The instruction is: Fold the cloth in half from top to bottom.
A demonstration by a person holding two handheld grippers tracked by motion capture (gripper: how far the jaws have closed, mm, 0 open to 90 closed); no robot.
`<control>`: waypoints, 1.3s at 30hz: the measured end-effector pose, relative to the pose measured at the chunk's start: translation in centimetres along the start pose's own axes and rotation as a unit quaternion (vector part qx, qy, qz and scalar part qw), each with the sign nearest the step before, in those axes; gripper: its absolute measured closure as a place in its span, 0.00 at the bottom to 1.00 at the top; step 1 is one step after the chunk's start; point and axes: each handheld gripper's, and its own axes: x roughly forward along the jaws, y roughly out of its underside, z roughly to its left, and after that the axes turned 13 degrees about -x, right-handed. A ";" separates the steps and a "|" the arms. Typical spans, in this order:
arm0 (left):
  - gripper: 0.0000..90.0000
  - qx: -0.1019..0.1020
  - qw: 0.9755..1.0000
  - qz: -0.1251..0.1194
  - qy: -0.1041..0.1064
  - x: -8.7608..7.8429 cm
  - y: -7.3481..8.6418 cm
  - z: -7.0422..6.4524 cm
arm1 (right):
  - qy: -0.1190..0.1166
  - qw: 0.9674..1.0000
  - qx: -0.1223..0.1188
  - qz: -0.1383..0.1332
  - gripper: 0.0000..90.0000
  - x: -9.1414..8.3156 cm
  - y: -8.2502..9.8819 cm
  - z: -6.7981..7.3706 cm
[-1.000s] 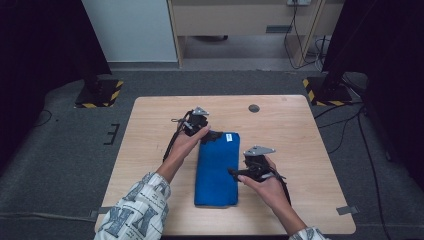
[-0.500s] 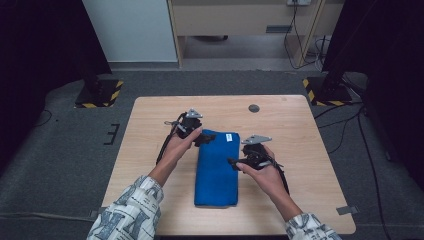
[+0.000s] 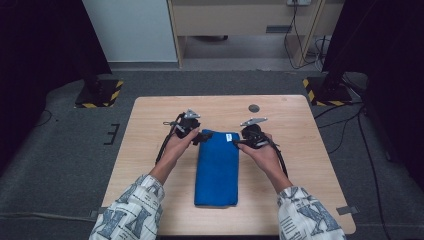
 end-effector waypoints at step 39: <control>0.58 -0.015 0.997 0.045 -0.068 4.1 1.8 2.1 | 0.011 0.998 0.028 0.055 0.57 6.8 -1.8 -1.4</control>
